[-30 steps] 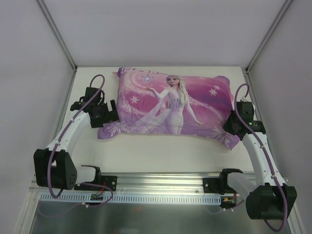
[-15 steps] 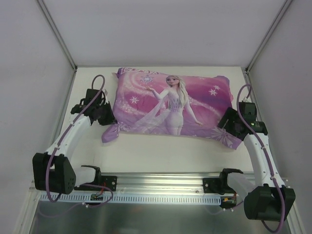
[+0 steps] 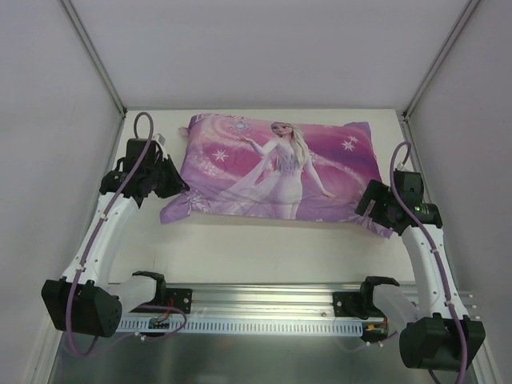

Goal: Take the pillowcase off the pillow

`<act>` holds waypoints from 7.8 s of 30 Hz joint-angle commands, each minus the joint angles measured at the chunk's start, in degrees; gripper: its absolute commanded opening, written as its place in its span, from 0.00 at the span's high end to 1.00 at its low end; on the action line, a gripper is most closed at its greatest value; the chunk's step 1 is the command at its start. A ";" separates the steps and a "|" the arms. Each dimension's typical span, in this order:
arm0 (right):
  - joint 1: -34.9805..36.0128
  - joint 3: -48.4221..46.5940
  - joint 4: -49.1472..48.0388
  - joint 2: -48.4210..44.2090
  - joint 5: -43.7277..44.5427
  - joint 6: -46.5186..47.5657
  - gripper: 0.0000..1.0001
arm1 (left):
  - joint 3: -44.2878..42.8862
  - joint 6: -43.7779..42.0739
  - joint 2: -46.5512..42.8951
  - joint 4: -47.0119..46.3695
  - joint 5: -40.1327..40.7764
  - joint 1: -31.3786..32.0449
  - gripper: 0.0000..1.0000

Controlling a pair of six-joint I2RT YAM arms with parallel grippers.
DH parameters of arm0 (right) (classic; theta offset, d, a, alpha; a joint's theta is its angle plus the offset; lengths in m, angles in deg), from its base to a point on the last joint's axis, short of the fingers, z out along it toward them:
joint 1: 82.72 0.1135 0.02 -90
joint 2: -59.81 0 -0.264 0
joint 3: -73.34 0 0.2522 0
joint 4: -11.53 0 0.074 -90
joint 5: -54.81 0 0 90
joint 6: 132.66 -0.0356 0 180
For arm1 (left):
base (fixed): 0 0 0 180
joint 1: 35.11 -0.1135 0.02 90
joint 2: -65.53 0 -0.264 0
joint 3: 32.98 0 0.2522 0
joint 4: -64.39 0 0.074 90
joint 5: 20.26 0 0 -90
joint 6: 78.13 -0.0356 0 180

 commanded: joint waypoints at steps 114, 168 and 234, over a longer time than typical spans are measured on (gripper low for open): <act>12.47 -7.24 -5.27 11.20 7.71 -7.60 0.28 | -33.34 -0.87 28.09 -3.70 -11.06 33.82 0.52; 29.29 -10.42 2.46 8.14 22.38 -11.02 0.99 | 11.84 10.20 17.35 -14.15 -2.00 21.25 1.00; 58.29 -40.05 -14.76 24.94 20.44 -17.44 0.99 | 19.40 11.88 19.02 -28.04 -13.44 18.70 1.00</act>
